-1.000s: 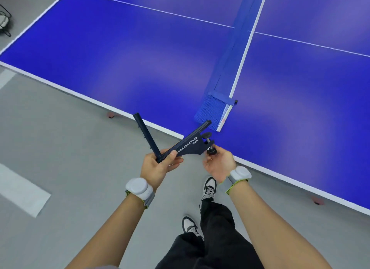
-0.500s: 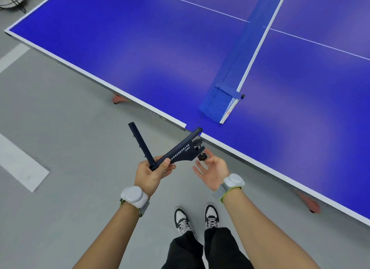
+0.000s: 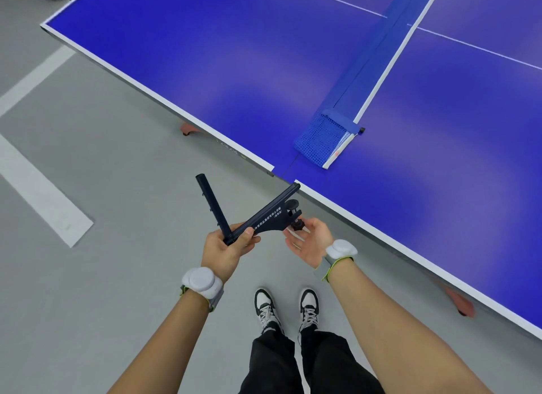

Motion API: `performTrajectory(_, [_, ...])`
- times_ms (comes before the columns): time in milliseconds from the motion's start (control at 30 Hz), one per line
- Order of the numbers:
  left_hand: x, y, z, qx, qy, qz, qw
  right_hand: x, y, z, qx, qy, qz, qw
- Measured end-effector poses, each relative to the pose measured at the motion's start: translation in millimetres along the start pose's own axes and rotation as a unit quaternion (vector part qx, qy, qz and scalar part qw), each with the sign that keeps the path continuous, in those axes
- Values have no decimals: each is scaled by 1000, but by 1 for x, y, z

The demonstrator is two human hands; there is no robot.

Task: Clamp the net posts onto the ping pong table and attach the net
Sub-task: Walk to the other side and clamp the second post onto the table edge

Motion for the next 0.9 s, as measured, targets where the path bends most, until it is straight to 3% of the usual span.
performTrajectory(133, [4, -15, -6, 4, 4, 8, 1000, 0, 8, 11, 15, -7, -7, 1000])
performTrajectory(333, [5, -27, -9, 1, -1, 6, 1000, 1, 23, 30, -84, 73, -21, 994])
performTrajectory(533, [-3, -16, 4, 19, 36, 1, 999, -7, 32, 5, 26, -26, 2, 999])
performTrajectory(633, [-3, -13, 9, 23, 47, 4, 999, -7, 27, -2, 49, -33, 17, 998])
performTrajectory(900, [-15, 1, 12, 38, 40, -19, 998, -13, 12, -14, -22, -58, 59, 996])
Point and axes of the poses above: each hand's wrist, its own x-axis away from the middle knuckle, its own y-axis out of the back of the hand, z = x × y, the point moved 5 cm from there along -x, towards the middle knuckle, and after that the axes turned 14 degrees about y, right-handed, at the moved point
